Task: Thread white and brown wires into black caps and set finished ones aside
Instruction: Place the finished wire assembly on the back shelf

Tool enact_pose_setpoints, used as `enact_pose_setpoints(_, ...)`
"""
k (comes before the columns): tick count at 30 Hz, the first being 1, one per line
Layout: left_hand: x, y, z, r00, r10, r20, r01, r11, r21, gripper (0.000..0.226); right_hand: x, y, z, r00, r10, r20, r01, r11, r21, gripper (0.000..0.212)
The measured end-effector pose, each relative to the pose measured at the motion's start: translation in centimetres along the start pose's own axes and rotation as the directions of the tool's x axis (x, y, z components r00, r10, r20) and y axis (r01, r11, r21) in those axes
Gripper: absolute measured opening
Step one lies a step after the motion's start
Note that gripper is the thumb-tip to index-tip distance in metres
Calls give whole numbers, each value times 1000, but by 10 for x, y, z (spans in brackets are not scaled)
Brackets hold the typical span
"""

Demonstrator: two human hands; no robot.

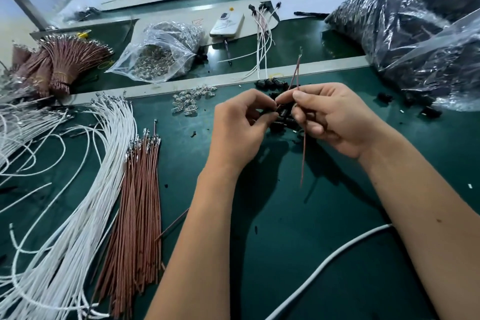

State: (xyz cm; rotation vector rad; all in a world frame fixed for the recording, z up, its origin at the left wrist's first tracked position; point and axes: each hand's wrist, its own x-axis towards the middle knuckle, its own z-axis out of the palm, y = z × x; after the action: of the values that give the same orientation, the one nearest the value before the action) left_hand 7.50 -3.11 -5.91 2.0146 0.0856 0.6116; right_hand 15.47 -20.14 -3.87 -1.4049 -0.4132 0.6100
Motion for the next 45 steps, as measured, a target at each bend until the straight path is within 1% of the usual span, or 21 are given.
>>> enact_pose_setpoints(2, 0, 3, 1, 1000, 23, 10, -24, 998, 56, 14, 0, 0, 3, 1000, 6, 24, -5, 1000, -20, 26)
enact_pose_setpoints(5, 1, 3, -5, 998, 23, -61, -12, 986, 168, 11, 1, 1, 5, 999, 4, -32, -4, 1000, 7, 25)
enact_pose_setpoints(8, 2, 1, -20, 989, -32, -142, 68, 965, 254, 11, 3, 3, 1, 995, 15, -96, -11, 999, 43, 25)
enact_pose_setpoints(11, 2, 3, -41, 979, -95, -181, 149, 940, 308, 11, 5, 4, -1, 994, 49, -101, -48, 999, 7, 27)
enact_pose_setpoints(13, 4, 5, -55, 967, -162, -198, 208, 948, 241, 13, 5, 4, -1, 993, 67, -93, -70, 997, -28, 27)
enact_pose_setpoints(14, 5, 7, -61, 957, -215, -193, 241, 963, 124, 14, 5, 4, -2, 993, 65, -96, -70, 996, -49, 28)
enact_pose_setpoints(16, 6, 13, -73, 941, -319, -110, 286, 927, -242, 15, 4, 4, -1, 992, 26, -122, -43, 989, -143, 28)
enact_pose_setpoints(17, 7, 16, -76, 939, -341, -42, 302, 877, -375, 15, 4, 4, 2, 991, -8, -130, -19, 978, -206, 27)
enact_pose_setpoints(18, 7, 18, -76, 940, -339, 20, 317, 854, -413, 15, 3, 5, 5, 991, -49, -127, 15, 966, -256, 26)
enact_pose_setpoints(21, 5, 24, -59, 952, -280, 123, 301, 931, -208, 20, 3, 9, 17, 984, -158, -86, 122, 936, -330, 23)
enact_pose_setpoints(23, 3, 31, -45, 951, -236, 200, 266, 954, -141, 20, 4, 12, 23, 982, -175, -65, 142, 925, -351, 23)
enact_pose_setpoints(26, 0, 39, -33, 928, -180, 325, 243, 956, -165, 19, 4, 14, 26, 985, -175, -5, 161, 918, -362, 26)
enact_pose_setpoints(28, -1, 44, -29, 930, -159, 331, 245, 940, -238, 17, 2, 16, 27, 982, -189, 13, 182, 922, -342, 29)
enact_pose_setpoints(31, 1, 50, -34, 961, -211, 177, 262, 900, -349, 18, 2, 16, 29, 983, -179, -38, 161, 942, -293, 23)
enact_pose_setpoints(33, 5, 45, -49, 951, -309, -2, 294, 907, -302, 19, 3, 15, 27, 980, -164, -110, 129, 953, -274, 24)
enact_pose_setpoints(34, 7, 40, -60, 928, -356, -110, 325, 918, -228, 20, 4, 14, 26, 978, -148, -150, 108, 964, -242, 24)
enact_pose_setpoints(36, 7, 28, -83, 874, -381, -301, 408, 913, 27, 22, 5, 11, 24, 974, -102, -204, 77, 989, -123, 24)
enact_pose_setpoints(38, 5, 20, -99, 839, -393, -376, 508, 813, 284, 26, 5, 8, 24, 976, -73, -205, 74, 997, -4, 22)
enact_pose_setpoints(41, 0, 13, -105, 803, -433, -410, 583, 711, 393, 27, 5, 7, 25, 978, -72, -198, 94, 990, 104, 19)
enact_pose_setpoints(43, -2, 14, -103, 811, -347, -471, 551, 725, 414, 25, 6, 7, 25, 976, -75, -205, 105, 985, 139, 19)
enact_pose_setpoints(45, -2, 18, -94, 835, -186, -519, 447, 779, 440, 21, 6, 6, 23, 972, -83, -219, 122, 977, 175, 20)
